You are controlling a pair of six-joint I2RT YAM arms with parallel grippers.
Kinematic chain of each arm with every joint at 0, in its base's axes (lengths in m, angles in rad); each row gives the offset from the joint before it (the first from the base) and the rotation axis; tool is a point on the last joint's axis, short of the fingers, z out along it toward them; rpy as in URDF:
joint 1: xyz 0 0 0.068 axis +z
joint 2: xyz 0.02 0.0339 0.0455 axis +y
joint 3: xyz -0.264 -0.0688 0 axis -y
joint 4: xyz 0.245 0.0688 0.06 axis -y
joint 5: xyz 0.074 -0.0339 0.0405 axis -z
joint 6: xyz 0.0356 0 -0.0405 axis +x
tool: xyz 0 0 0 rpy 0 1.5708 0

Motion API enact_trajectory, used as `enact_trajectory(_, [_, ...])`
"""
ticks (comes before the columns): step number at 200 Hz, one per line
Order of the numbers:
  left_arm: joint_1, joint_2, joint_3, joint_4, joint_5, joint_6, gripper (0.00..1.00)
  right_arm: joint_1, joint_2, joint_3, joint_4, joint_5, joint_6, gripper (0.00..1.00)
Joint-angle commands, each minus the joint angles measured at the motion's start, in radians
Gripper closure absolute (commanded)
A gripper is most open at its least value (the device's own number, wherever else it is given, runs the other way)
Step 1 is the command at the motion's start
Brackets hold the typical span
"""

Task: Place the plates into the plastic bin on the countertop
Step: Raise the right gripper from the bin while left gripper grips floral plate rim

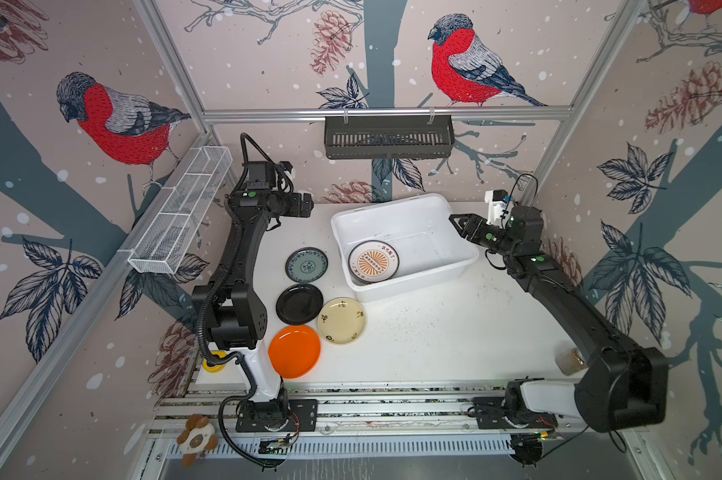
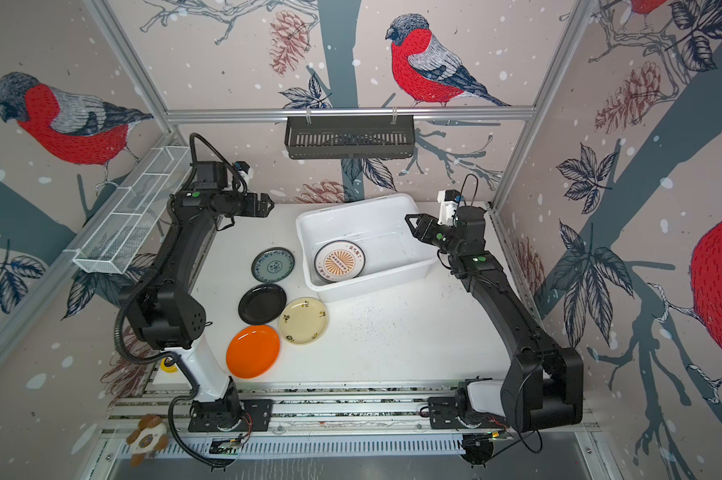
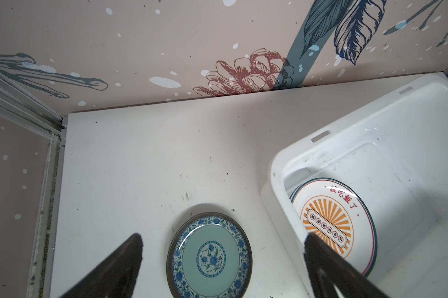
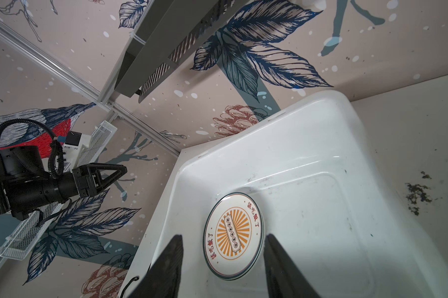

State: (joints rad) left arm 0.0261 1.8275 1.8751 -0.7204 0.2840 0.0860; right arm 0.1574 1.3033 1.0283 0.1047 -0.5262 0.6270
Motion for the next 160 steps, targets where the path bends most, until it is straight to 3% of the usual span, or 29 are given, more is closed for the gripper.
enact_trajectory(1, [0.0,-0.036,-0.05,0.015,0.054,0.007,0.03,0.011,-0.038,-0.035,0.07,-0.038,-0.009,0.48])
enact_trajectory(67, [0.001,-0.177,-0.337,0.185,0.067,0.007,0.03,0.032,-0.166,-0.085,-0.005,-0.043,-0.022,0.48])
enact_trajectory(129, [0.013,-0.107,-0.362,0.135,-0.006,-0.035,0.05,0.036,-0.219,-0.086,-0.094,-0.093,-0.059,0.47])
enact_trajectory(160, [0.081,-0.085,-0.424,0.181,0.066,-0.085,0.06,0.034,-0.207,-0.13,-0.02,-0.109,-0.029,0.48])
